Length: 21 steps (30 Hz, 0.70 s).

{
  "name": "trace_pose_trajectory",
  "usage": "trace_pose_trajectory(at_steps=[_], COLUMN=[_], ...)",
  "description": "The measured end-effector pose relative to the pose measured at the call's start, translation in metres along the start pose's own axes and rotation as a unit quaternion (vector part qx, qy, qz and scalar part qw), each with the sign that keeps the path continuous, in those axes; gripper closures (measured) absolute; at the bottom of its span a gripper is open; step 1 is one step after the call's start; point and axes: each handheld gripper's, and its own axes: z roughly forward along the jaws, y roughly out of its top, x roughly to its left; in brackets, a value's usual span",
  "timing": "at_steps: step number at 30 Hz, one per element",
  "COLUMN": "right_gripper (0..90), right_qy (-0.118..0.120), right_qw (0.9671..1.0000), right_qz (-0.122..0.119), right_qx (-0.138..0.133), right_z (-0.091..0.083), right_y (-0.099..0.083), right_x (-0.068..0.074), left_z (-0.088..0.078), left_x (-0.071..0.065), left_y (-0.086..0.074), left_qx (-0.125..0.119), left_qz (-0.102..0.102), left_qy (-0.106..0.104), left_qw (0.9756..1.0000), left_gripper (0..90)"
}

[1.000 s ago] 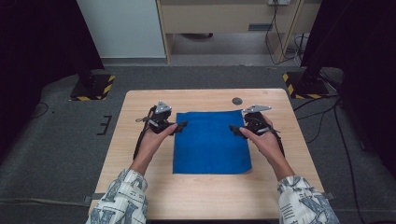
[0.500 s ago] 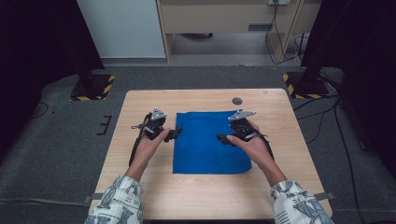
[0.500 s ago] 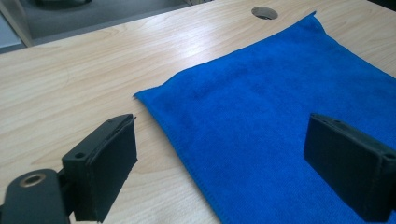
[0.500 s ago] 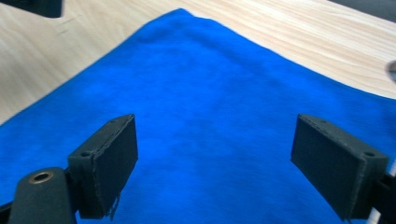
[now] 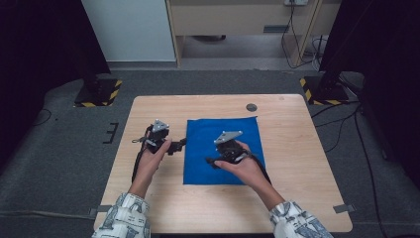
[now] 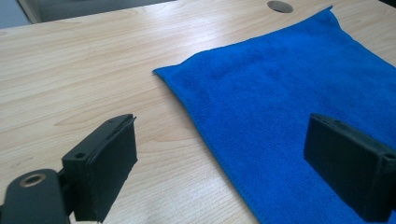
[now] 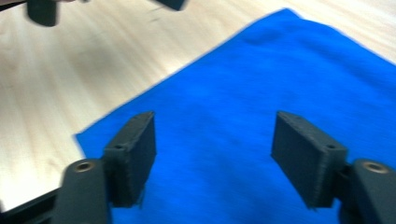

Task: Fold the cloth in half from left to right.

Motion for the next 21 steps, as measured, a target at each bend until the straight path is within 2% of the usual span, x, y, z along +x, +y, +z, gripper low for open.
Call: trace_pose_trajectory(at_steps=[5,8,14,21], right_gripper=[40.4,45.2,59.4,70.6], right_qy=[0.015,0.027,0.050,0.060], right_qw=[0.9997,0.9988,0.9976,0.9959], right_qz=[-0.019,-0.036,-0.045,-0.062], right_qx=[0.010,0.017,0.017,0.025], right_z=[0.013,0.020,0.033,0.045], right_y=[0.002,0.003,0.004,0.001], right_x=[0.028,0.042,0.064,0.079], left_z=[-0.007,-0.010,-0.009,-0.012], left_x=[0.007,0.010,0.016,0.018], left_y=[-0.005,-0.010,-0.019,-0.018], left_qx=[0.002,0.000,0.012,0.004], left_qz=[-0.002,-0.011,-0.016,-0.023], left_qy=[0.012,0.018,0.023,0.024], left_qw=[0.9999,0.9998,0.9995,0.9994], left_gripper=[8.8,8.9,8.8,8.9])
